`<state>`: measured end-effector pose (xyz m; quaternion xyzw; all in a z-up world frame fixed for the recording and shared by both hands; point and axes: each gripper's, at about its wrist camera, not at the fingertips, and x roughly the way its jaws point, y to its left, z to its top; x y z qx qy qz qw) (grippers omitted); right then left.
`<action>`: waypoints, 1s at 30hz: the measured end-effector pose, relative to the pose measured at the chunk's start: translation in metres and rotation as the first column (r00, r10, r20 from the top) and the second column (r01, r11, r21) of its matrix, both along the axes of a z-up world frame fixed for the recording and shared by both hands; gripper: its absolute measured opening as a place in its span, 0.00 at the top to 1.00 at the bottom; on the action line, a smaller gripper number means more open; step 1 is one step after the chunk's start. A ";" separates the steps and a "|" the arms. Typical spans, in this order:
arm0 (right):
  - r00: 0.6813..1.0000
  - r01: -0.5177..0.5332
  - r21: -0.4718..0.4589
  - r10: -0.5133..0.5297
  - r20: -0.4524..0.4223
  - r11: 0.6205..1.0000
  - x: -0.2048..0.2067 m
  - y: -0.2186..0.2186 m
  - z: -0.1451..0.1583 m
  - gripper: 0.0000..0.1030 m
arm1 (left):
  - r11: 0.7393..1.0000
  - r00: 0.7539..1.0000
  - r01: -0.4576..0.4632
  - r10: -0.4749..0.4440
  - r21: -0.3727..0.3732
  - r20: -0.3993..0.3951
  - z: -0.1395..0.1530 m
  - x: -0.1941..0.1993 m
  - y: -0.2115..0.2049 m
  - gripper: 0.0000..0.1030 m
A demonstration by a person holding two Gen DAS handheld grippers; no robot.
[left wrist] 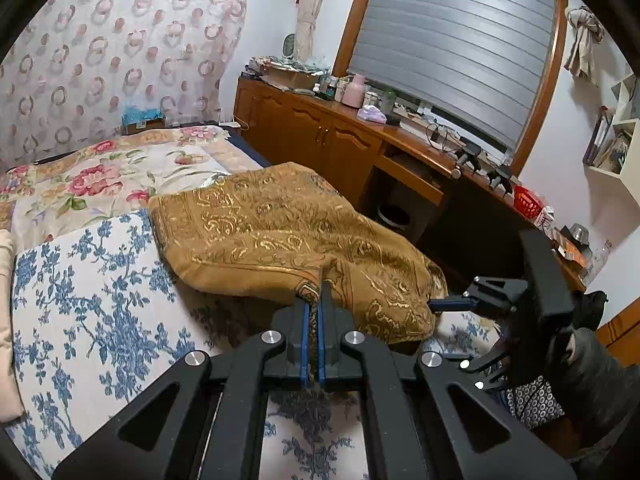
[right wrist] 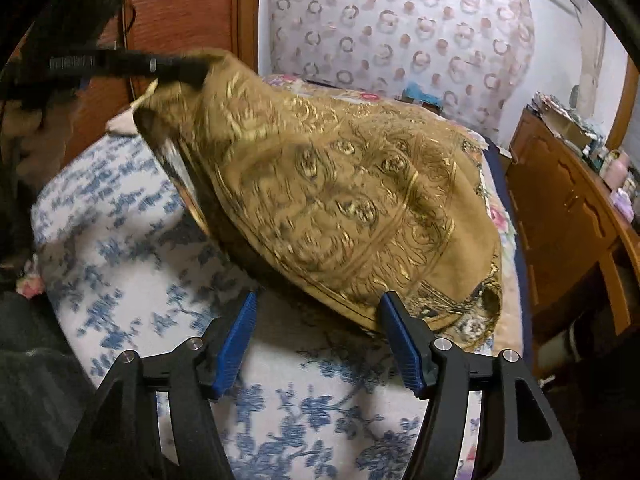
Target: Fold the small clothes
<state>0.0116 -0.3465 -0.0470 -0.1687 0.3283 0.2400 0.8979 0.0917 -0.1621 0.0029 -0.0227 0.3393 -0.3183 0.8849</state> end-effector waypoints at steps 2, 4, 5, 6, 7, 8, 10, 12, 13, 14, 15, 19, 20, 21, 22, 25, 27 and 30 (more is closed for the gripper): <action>1.000 0.005 -0.039 -0.004 0.011 0.999 0.006 0.002 -0.004 0.36 | 1.000 1.000 -0.006 0.006 -0.003 0.003 0.001 0.003 0.001 0.97; 0.999 0.032 -0.069 -0.031 0.017 0.997 0.015 0.001 -0.008 0.36 | 1.000 1.000 -0.009 0.009 -0.003 0.007 0.002 0.007 0.001 0.97; 0.999 0.038 -0.079 -0.037 0.016 0.996 0.019 0.000 -0.010 0.36 | 1.000 1.000 -0.009 0.009 -0.003 0.007 0.002 0.008 0.001 0.97; 0.999 0.040 -0.087 -0.039 0.014 0.995 0.023 -0.001 -0.012 0.36 | 1.000 1.000 -0.010 0.010 -0.004 0.008 0.002 0.010 0.001 0.97; 0.999 0.047 -0.094 -0.046 0.014 0.994 0.025 -0.001 -0.013 0.36 | 1.000 1.000 -0.010 0.010 -0.004 0.009 0.002 0.011 0.001 0.97; 0.998 0.055 -0.100 -0.054 0.016 0.993 0.029 -0.001 -0.014 0.36 | 1.000 1.000 -0.011 0.011 -0.004 0.009 0.001 0.013 0.002 0.97; 0.999 0.049 -0.095 -0.047 0.018 0.994 0.034 0.000 -0.013 0.36 | 1.000 1.000 -0.016 0.016 -0.002 0.011 0.001 0.016 0.002 0.97; 0.999 0.043 -0.095 -0.040 0.032 0.995 0.036 0.001 -0.012 0.61 | 1.000 1.000 -0.018 0.018 -0.004 0.009 0.000 0.018 0.003 0.97; 0.999 0.037 -0.099 -0.033 0.040 0.994 0.038 0.001 -0.010 0.71 | 1.000 1.000 -0.020 0.020 -0.004 0.007 -0.001 0.021 0.005 0.97; 0.998 0.031 -0.100 -0.025 0.060 0.994 0.040 -0.001 -0.006 0.89 | 1.000 1.000 -0.027 0.027 0.000 0.011 0.000 0.021 0.005 0.97; 0.996 0.028 -0.098 -0.019 0.090 0.995 0.040 0.000 0.000 0.93 | 0.999 0.999 -0.038 0.038 0.007 0.017 0.001 0.023 0.007 0.97; 0.978 0.025 -0.071 -0.009 0.210 0.997 0.042 0.003 0.033 0.94 | 0.997 0.997 -0.077 0.076 0.007 0.019 0.004 0.039 0.017 0.97; 0.971 0.024 -0.059 -0.009 0.241 0.998 0.045 0.004 0.043 0.95 | 0.996 0.996 -0.084 0.084 0.011 0.020 0.004 0.044 0.019 0.97; 0.965 0.026 -0.050 -0.012 0.261 0.998 0.050 0.005 0.051 0.95 | 0.996 0.996 -0.092 0.092 0.015 0.019 0.005 0.049 0.020 0.97; 0.962 0.025 -0.038 -0.014 0.274 0.999 0.057 0.007 0.059 0.95 | 0.994 0.994 -0.104 0.104 0.024 0.017 0.005 0.056 0.022 0.96; 0.958 0.020 -0.001 -0.019 0.287 1.000 0.084 0.014 0.073 0.94 | 0.991 0.992 -0.127 0.126 0.041 0.019 0.005 0.074 0.023 0.96; 0.963 0.025 0.020 -0.030 0.269 0.999 0.108 0.022 0.077 0.94 | 0.989 0.990 -0.142 0.141 0.049 0.016 0.004 0.087 0.024 0.96; 0.975 0.031 0.047 -0.040 0.220 0.998 0.141 0.029 0.078 0.94 | 0.985 0.987 -0.163 0.163 0.063 0.007 0.000 0.108 0.023 0.96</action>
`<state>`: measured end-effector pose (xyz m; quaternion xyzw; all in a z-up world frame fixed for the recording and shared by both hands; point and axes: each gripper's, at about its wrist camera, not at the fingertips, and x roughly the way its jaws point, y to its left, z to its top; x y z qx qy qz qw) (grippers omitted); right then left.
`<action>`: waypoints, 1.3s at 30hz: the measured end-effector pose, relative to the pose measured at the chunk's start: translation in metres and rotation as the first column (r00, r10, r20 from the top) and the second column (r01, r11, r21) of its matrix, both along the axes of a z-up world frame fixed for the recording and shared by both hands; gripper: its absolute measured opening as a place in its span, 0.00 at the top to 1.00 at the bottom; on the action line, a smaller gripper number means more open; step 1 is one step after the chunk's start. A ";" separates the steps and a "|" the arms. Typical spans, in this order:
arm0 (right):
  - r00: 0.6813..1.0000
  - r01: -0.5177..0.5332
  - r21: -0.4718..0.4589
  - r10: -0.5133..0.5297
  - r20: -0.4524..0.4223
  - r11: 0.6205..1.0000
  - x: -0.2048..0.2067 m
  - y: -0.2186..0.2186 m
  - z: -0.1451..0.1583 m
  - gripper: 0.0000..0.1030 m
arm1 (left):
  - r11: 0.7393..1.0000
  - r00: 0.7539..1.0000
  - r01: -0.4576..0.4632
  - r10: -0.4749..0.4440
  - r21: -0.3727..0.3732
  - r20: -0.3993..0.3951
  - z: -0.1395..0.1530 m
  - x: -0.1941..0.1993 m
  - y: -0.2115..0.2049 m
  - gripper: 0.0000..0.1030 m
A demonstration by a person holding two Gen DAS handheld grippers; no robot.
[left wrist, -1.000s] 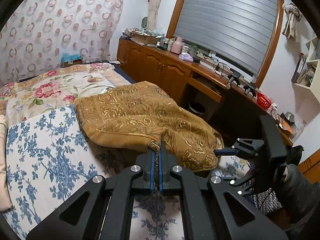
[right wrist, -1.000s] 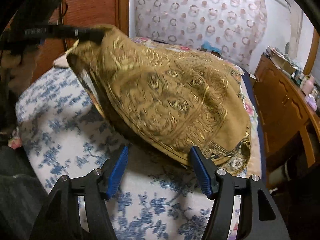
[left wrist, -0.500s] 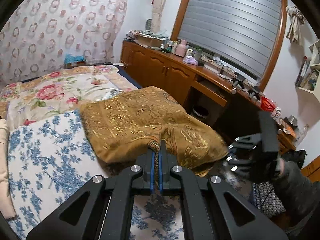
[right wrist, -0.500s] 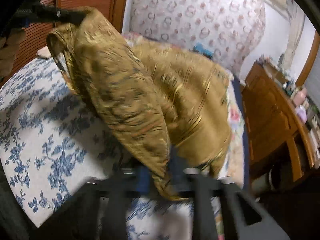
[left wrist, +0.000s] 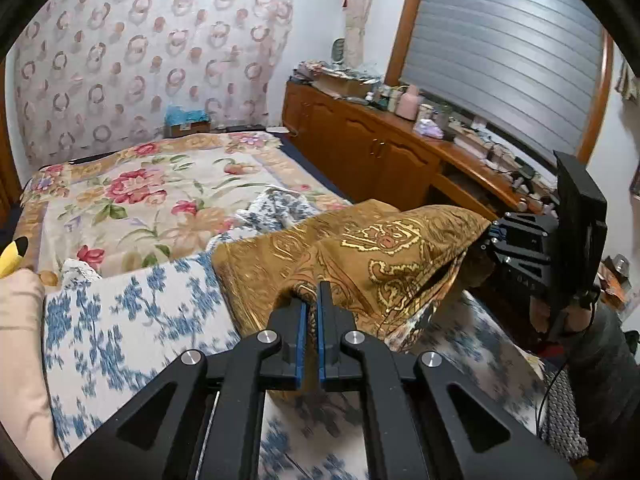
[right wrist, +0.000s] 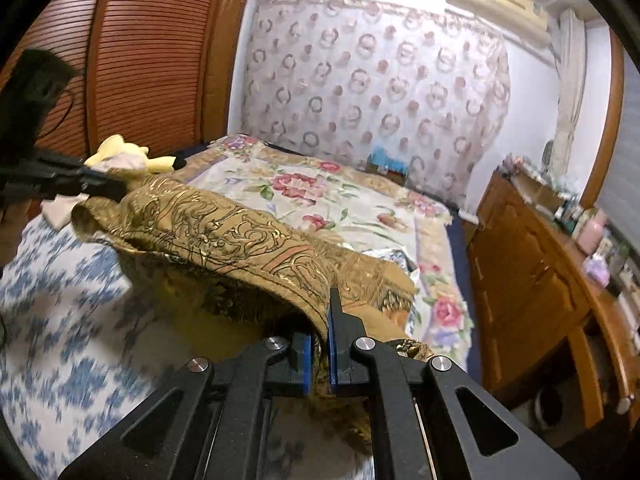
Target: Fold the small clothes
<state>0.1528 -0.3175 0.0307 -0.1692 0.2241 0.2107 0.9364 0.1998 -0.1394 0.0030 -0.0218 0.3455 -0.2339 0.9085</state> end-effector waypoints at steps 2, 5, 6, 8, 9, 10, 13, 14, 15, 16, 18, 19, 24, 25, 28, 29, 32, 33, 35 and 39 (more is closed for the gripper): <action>0.999 -0.001 0.018 0.002 -0.040 1.000 0.020 0.001 -0.002 0.94 | 1.000 1.000 -0.011 0.011 -0.004 -0.022 -0.004 0.015 0.001 0.96; 0.996 -0.005 0.044 0.009 -0.093 0.999 0.050 -0.005 -0.001 0.94 | 1.000 0.999 -0.015 0.015 -0.011 -0.042 -0.009 0.026 0.005 0.88; 0.994 -0.009 0.045 0.014 -0.105 0.999 0.057 -0.006 0.000 0.94 | 1.000 0.999 -0.013 0.012 -0.015 -0.048 -0.010 0.029 0.006 0.85; 0.992 -0.018 0.046 0.023 -0.126 0.999 0.073 -0.008 0.003 0.94 | 1.000 0.998 -0.005 0.004 -0.021 -0.064 -0.014 0.033 0.009 0.73; 0.990 -0.023 0.047 0.029 -0.136 0.999 0.081 -0.008 0.004 0.94 | 1.000 0.998 -0.003 0.002 -0.020 -0.068 -0.015 0.034 0.011 0.70; 0.989 -0.025 0.048 0.031 -0.144 0.999 0.088 -0.010 0.006 0.94 | 1.000 0.998 -0.005 0.004 -0.018 -0.067 -0.015 0.034 0.013 0.66; 0.986 -0.019 0.056 0.028 -0.163 0.998 0.105 -0.012 0.008 0.94 | 1.000 0.998 -0.024 0.024 -0.002 -0.056 -0.014 0.034 0.018 0.61; 0.985 -0.019 0.055 0.028 -0.169 0.998 0.110 -0.010 0.008 0.94 | 1.000 0.998 -0.026 0.026 0.004 -0.057 -0.013 0.036 0.018 0.55; 0.984 -0.017 0.051 0.026 -0.174 0.999 0.115 -0.008 0.006 0.94 | 1.000 0.998 -0.026 0.026 0.008 -0.058 -0.013 0.037 0.019 0.49; 0.984 -0.013 0.045 0.021 -0.177 0.999 0.120 -0.007 0.007 0.92 | 1.000 0.998 -0.027 0.028 0.011 -0.058 -0.014 0.038 0.021 0.41; 0.984 0.007 0.042 0.001 -0.180 0.999 0.128 -0.005 0.007 0.84 | 1.000 0.997 -0.030 0.030 0.010 -0.068 -0.018 0.042 0.024 0.37; 0.983 0.019 0.045 -0.010 -0.182 0.999 0.131 -0.005 0.008 0.82 | 0.999 0.996 -0.034 0.035 0.011 -0.077 -0.021 0.044 0.024 0.37; 0.982 0.130 0.086 -0.117 -0.145 0.988 0.138 -0.015 0.027 0.50 | 0.999 0.993 -0.045 0.047 0.017 -0.108 -0.036 0.056 0.026 0.36; 0.981 0.158 0.086 -0.146 -0.131 0.984 0.137 -0.018 0.030 0.50 | 0.999 0.993 -0.048 0.049 0.014 -0.107 -0.036 0.057 0.028 0.36; 0.974 0.214 0.092 -0.205 -0.099 0.973 0.131 -0.028 0.040 0.50 | 0.998 0.995 -0.057 0.055 -0.013 -0.084 -0.031 0.053 0.034 0.35; 0.973 0.213 0.105 -0.202 -0.109 0.971 0.128 -0.031 0.041 0.50 | 0.998 0.996 -0.062 0.060 -0.026 -0.067 -0.028 0.051 0.037 0.33; 0.975 0.196 0.118 -0.180 -0.129 0.974 0.114 -0.035 0.037 0.50 | 0.997 0.997 -0.064 0.061 -0.044 -0.053 -0.022 0.049 0.044 0.29; 0.976 0.185 0.117 -0.168 -0.135 0.976 0.109 -0.034 0.034 0.49 | 0.997 0.997 -0.059 0.056 -0.049 -0.056 -0.023 0.049 0.045 0.28; 0.978 0.164 0.122 -0.145 -0.152 0.979 0.102 -0.035 0.028 0.49 | 0.998 0.997 -0.052 0.049 -0.048 -0.065 -0.026 0.051 0.045 0.27; 0.973 0.165 0.101 -0.145 -0.179 0.981 0.104 -0.045 0.020 0.48 | 0.998 0.992 -0.065 0.064 -0.007 -0.111 -0.042 0.063 0.038 0.27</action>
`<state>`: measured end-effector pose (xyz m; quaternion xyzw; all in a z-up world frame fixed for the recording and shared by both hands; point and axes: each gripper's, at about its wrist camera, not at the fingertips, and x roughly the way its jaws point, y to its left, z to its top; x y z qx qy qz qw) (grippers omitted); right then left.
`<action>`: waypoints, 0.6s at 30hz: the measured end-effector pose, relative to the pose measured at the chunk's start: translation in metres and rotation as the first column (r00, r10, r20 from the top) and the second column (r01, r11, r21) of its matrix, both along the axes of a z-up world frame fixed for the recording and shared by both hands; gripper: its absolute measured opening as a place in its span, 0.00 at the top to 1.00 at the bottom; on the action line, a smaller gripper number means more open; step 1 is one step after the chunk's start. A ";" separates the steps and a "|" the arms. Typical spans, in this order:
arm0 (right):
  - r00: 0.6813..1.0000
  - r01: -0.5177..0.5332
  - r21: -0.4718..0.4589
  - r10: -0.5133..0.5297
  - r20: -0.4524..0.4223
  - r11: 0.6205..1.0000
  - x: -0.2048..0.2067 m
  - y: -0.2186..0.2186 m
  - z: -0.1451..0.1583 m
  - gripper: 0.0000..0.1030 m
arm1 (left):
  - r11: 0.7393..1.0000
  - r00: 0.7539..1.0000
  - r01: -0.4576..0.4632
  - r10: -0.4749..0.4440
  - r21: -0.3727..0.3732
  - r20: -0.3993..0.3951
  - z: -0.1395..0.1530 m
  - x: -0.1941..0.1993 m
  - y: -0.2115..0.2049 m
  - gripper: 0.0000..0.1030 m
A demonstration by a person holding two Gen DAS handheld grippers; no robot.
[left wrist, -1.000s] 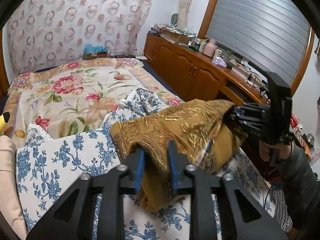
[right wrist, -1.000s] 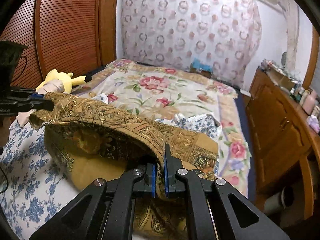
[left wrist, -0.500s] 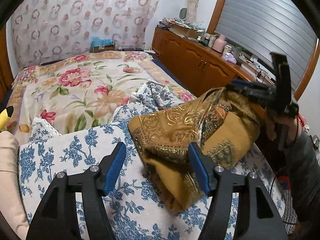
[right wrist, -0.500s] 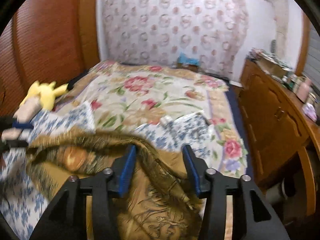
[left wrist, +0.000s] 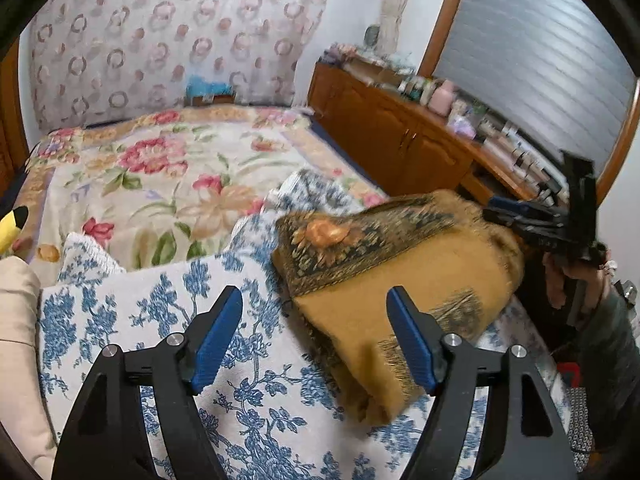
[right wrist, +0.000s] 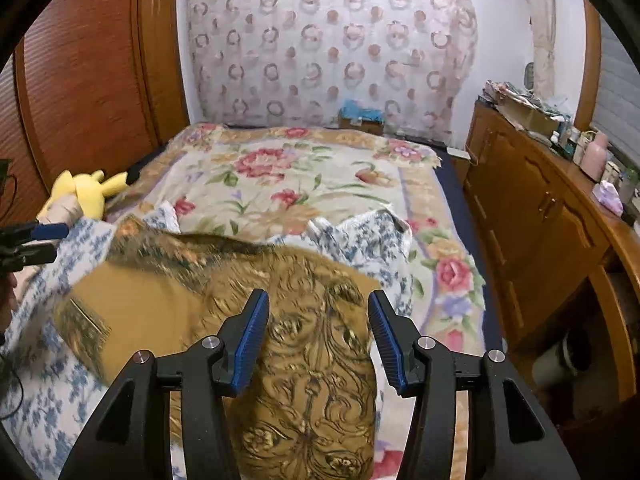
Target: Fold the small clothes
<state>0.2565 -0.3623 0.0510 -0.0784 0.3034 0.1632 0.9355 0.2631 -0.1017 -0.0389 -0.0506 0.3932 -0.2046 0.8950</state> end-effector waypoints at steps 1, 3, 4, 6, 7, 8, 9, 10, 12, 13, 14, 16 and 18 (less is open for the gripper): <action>1.000 0.007 0.003 -0.007 -0.006 1.000 0.002 -0.003 -0.001 0.48 | 1.000 1.000 0.002 -0.001 0.005 -0.017 -0.005 0.005 -0.003 0.27; 0.999 0.031 0.018 -0.031 -0.034 0.999 0.010 -0.011 -0.005 0.42 | 1.000 0.999 0.016 -0.015 0.020 -0.048 -0.015 0.018 -0.010 0.27; 0.998 0.035 0.025 -0.034 -0.045 0.999 0.014 -0.012 -0.005 0.42 | 0.999 0.998 0.017 -0.015 0.033 -0.054 -0.017 0.022 -0.013 0.27; 0.997 0.034 0.031 -0.031 -0.068 0.999 0.022 -0.014 -0.008 0.38 | 0.998 0.998 0.019 -0.015 0.061 -0.062 -0.023 0.034 -0.019 0.27; 0.996 0.035 0.024 -0.033 -0.081 0.999 0.028 -0.013 -0.010 0.38 | 0.998 0.998 0.020 -0.016 0.065 -0.067 -0.026 0.040 -0.021 0.27; 0.995 0.036 0.020 -0.034 -0.092 0.999 0.032 -0.009 -0.011 0.38 | 0.998 0.997 0.017 -0.012 0.068 -0.076 -0.029 0.046 -0.022 0.27; 0.994 0.035 0.016 -0.033 -0.103 0.999 0.037 -0.008 -0.012 0.37 | 0.997 0.996 0.011 -0.005 0.071 -0.084 -0.032 0.052 -0.023 0.27; 0.993 0.034 0.009 -0.032 -0.110 0.999 0.040 -0.006 -0.014 0.37 | 0.997 0.996 0.011 -0.005 0.071 -0.088 -0.033 0.055 -0.023 0.27; 0.992 0.034 -0.004 -0.035 -0.124 0.999 0.048 -0.004 -0.018 0.37 | 0.997 0.994 0.011 -0.003 0.077 -0.105 -0.039 0.062 -0.025 0.27; 0.990 0.034 0.006 -0.033 -0.137 0.999 0.053 -0.003 -0.020 0.37 | 0.997 0.994 0.007 0.001 0.082 -0.108 -0.040 0.064 -0.026 0.27; 0.989 0.034 0.016 -0.032 -0.147 0.999 0.055 -0.001 -0.020 0.37 | 0.997 0.994 0.008 0.000 0.081 -0.106 -0.042 0.065 -0.027 0.27; 0.988 0.032 0.038 -0.026 -0.155 0.999 0.061 -0.001 -0.021 0.36 | 0.997 0.994 0.012 -0.003 0.079 -0.113 -0.044 0.068 -0.028 0.27; 0.984 0.025 0.067 -0.013 -0.175 0.997 0.066 -0.004 -0.021 0.36 | 0.997 0.993 0.019 -0.010 0.071 -0.120 -0.046 0.069 -0.030 0.29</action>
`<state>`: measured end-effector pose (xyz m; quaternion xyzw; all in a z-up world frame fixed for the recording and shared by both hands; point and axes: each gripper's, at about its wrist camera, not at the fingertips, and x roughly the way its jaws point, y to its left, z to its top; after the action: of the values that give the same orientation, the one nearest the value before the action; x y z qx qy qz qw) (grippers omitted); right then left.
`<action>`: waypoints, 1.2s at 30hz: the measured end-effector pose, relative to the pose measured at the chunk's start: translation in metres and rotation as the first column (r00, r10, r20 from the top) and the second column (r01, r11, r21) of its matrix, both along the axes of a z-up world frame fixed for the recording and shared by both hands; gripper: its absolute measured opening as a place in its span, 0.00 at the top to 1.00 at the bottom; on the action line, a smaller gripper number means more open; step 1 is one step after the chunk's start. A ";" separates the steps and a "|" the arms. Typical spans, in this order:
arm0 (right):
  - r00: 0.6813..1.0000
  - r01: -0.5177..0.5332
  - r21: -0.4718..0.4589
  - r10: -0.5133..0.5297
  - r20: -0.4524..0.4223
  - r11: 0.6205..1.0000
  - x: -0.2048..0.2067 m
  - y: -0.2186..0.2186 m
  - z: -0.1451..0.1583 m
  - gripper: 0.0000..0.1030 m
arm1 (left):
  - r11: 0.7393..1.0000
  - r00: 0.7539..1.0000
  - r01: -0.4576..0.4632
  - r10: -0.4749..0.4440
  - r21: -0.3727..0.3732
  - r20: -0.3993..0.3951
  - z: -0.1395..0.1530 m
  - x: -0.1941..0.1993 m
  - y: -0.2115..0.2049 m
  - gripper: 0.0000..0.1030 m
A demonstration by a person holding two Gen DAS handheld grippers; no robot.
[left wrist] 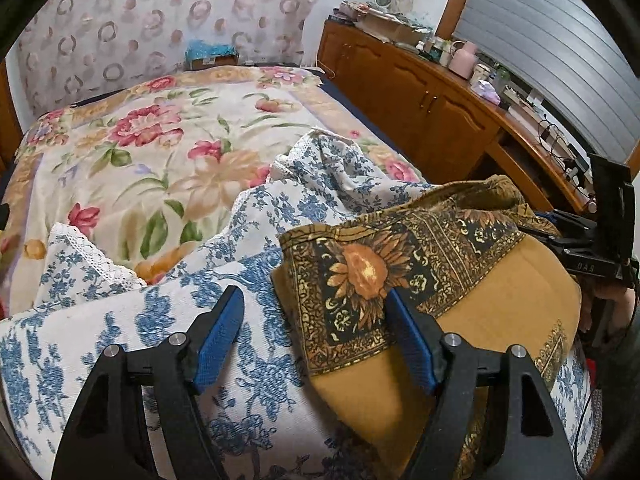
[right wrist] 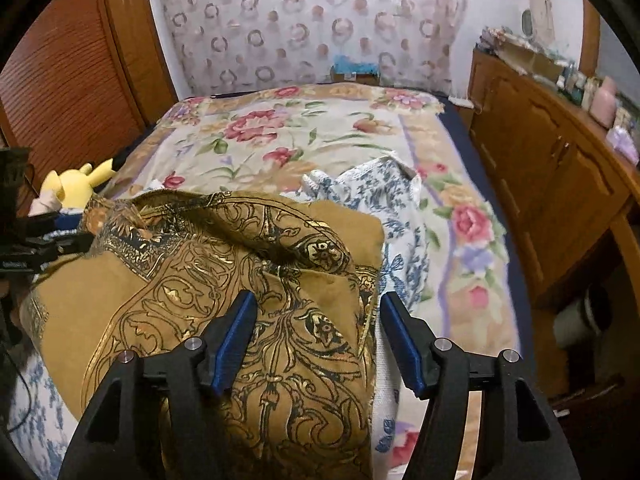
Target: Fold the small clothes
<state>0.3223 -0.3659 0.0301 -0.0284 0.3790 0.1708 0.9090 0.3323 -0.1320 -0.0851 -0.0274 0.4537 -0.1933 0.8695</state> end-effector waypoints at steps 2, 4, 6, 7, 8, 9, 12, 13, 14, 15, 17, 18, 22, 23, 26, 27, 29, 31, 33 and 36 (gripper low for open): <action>1.000 -0.011 0.025 0.012 -0.017 1.000 0.003 -0.002 -0.006 0.36 | 1.000 1.000 0.010 -0.010 -0.002 0.008 0.000 0.000 -0.004 0.35; 1.000 -0.026 0.024 0.027 -0.012 0.999 0.004 -0.002 -0.007 0.36 | 1.000 1.000 0.025 -0.025 -0.008 0.012 0.001 0.000 -0.007 0.42; 0.999 -0.045 0.035 0.045 -0.014 0.998 0.007 -0.002 -0.010 0.41 | 0.999 0.999 0.032 -0.032 -0.011 0.014 0.001 0.002 -0.010 0.46; 0.998 -0.054 0.037 0.055 -0.013 0.998 0.007 -0.002 -0.010 0.43 | 0.999 0.999 0.035 -0.035 -0.012 0.015 0.001 0.003 -0.011 0.51; 0.998 -0.061 0.039 0.061 -0.011 0.997 0.006 -0.002 -0.012 0.48 | 0.999 0.999 0.040 -0.039 -0.015 0.017 0.002 0.003 -0.012 0.55; 0.998 -0.067 0.037 0.068 -0.010 0.997 0.006 -0.001 -0.013 0.52 | 0.999 0.999 0.039 -0.039 -0.020 0.016 0.002 0.004 -0.011 0.59; 0.995 -0.099 0.053 0.099 -0.006 0.994 0.005 0.000 -0.016 0.74 | 0.996 0.999 0.050 -0.051 -0.077 -0.011 0.001 0.007 -0.008 0.85; 0.994 -0.107 0.052 0.107 0.002 0.993 0.003 0.000 -0.016 0.77 | 0.995 0.998 0.055 -0.056 -0.085 -0.009 0.003 0.006 -0.008 0.88; 0.994 -0.111 0.045 0.110 0.013 0.993 0.000 0.001 -0.015 0.80 | 0.995 0.999 0.054 -0.054 -0.079 0.003 0.006 0.003 -0.010 0.89; 0.994 -0.111 0.034 0.110 0.029 0.993 -0.003 0.002 -0.015 0.82 | 0.996 0.999 0.053 -0.051 -0.075 0.019 0.010 -0.001 -0.010 0.89; 0.992 -0.107 0.026 0.105 0.076 0.994 -0.014 0.001 -0.008 0.84 | 0.996 0.997 0.050 -0.046 -0.076 0.055 0.021 -0.011 -0.010 0.90; 0.990 -0.104 0.031 0.101 0.098 0.994 -0.019 0.000 -0.005 0.85 | 0.996 0.996 0.047 -0.041 -0.080 0.075 0.027 -0.016 -0.009 0.90; 0.973 -0.113 0.035 0.103 0.208 0.993 -0.048 0.001 0.020 0.86 | 0.994 0.989 0.034 -0.018 -0.105 0.148 0.058 -0.039 -0.002 0.91; 0.966 -0.117 0.035 0.106 0.234 0.992 -0.055 0.002 0.027 0.86 | 0.994 0.985 0.030 -0.012 -0.106 0.169 0.066 -0.046 0.001 0.91; 0.947 -0.135 0.035 0.119 0.299 0.990 -0.077 0.008 0.047 0.86 | 0.994 0.973 0.012 0.014 -0.109 0.232 0.090 -0.068 0.013 0.91; 0.941 -0.141 0.032 0.124 0.315 0.989 -0.082 0.012 0.052 0.86 | 0.994 0.968 0.005 0.023 -0.111 0.248 0.097 -0.074 0.017 0.91; 0.930 -0.160 0.017 0.145 0.337 0.987 -0.093 0.021 0.059 0.87 | 0.995 0.959 -0.013 0.041 -0.104 0.279 0.108 -0.086 0.027 0.91; 0.921 -0.179 -0.003 0.169 0.352 0.984 -0.100 0.032 0.064 0.87 | 0.995 0.948 -0.031 0.058 -0.092 0.311 0.117 -0.098 0.036 0.92; 0.910 -0.201 -0.010 0.190 0.368 0.980 -0.108 0.043 0.068 0.87 | 0.994 0.939 -0.050 0.079 -0.095 0.334 0.124 -0.112 0.049 0.92; 0.894 -0.235 -0.019 0.224 0.388 0.972 -0.115 0.061 0.074 0.87 | 0.992 0.926 -0.089 0.117 -0.095 0.359 0.131 -0.129 0.071 0.91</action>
<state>0.2071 -0.3050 0.1041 -0.0932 0.1836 0.2732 0.9397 0.2035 -0.0610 0.0460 -0.0483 0.2752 -0.1665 0.9456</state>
